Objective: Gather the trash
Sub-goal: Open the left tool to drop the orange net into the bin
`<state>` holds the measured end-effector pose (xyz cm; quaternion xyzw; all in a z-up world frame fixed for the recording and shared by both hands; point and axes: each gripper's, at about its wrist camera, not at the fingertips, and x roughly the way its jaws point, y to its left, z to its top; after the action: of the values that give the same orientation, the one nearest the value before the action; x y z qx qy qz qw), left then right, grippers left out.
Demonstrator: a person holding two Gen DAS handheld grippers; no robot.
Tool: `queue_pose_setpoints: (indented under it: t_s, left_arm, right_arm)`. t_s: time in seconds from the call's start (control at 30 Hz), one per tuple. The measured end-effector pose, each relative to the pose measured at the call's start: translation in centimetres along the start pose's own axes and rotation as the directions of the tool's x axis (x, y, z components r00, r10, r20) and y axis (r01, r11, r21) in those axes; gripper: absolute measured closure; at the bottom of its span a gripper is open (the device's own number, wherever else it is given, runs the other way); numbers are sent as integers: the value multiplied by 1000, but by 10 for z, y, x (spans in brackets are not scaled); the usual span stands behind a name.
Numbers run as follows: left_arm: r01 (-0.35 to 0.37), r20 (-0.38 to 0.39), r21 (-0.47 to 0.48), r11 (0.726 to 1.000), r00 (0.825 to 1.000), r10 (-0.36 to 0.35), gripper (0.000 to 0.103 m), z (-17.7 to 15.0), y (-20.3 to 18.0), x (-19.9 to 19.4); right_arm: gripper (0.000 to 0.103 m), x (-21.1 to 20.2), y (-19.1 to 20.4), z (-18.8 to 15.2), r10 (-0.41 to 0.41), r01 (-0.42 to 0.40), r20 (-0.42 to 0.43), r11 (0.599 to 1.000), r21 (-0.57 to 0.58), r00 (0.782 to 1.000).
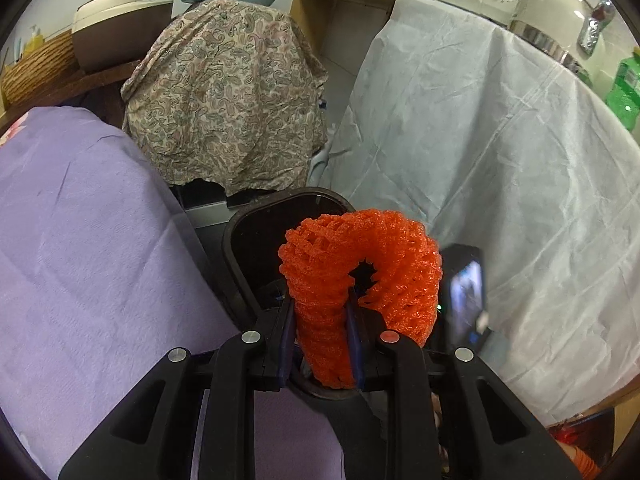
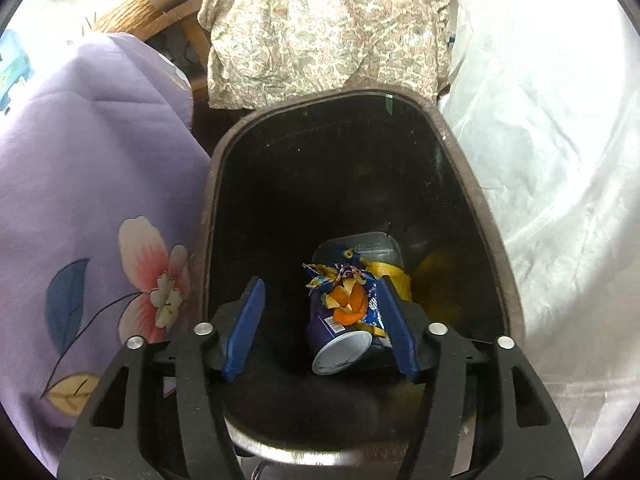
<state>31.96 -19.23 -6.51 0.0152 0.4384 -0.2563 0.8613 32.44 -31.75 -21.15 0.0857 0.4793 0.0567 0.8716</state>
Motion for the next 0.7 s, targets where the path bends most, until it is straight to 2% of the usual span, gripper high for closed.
queue_pose_setpoints:
  t_s: [0.27, 0.43, 0.53, 0.57, 0.6, 0.67, 0.7]
  left_arm:
    - [-41, -80, 33, 999, 996, 43, 81, 18, -9, 44]
    - [-50, -106, 50, 997, 993, 55, 81, 23, -14, 60]
    - [-55, -132, 63, 996, 989, 63, 78, 26, -18, 70]
    - [-58, -136, 67, 996, 988, 67, 70, 27, -19, 73]
    - [-67, -137, 66, 996, 988, 76, 55, 27, -20, 74]
    - [-81, -120, 52, 995, 989, 86, 38, 28, -19, 74]
    - [-84, -106, 41, 996, 991, 88, 35, 28, -18, 73]
  right_arm:
    - [35, -41, 3, -13, -7, 7, 60, 1000, -4, 998]
    - [35, -64, 5, -24, -54, 58, 109, 998, -34, 993]
    - [35, -76, 3, -34, -71, 73, 137, 997, -12, 988]
    - [35, -79, 1, -37, -68, 69, 141, 998, -2, 988]
    - [35, -82, 0, -40, -65, 64, 145, 998, 9, 987]
    - [35, -85, -2, -43, -65, 63, 148, 998, 20, 987]
    - [35, -86, -3, -44, -71, 68, 150, 997, 22, 986]
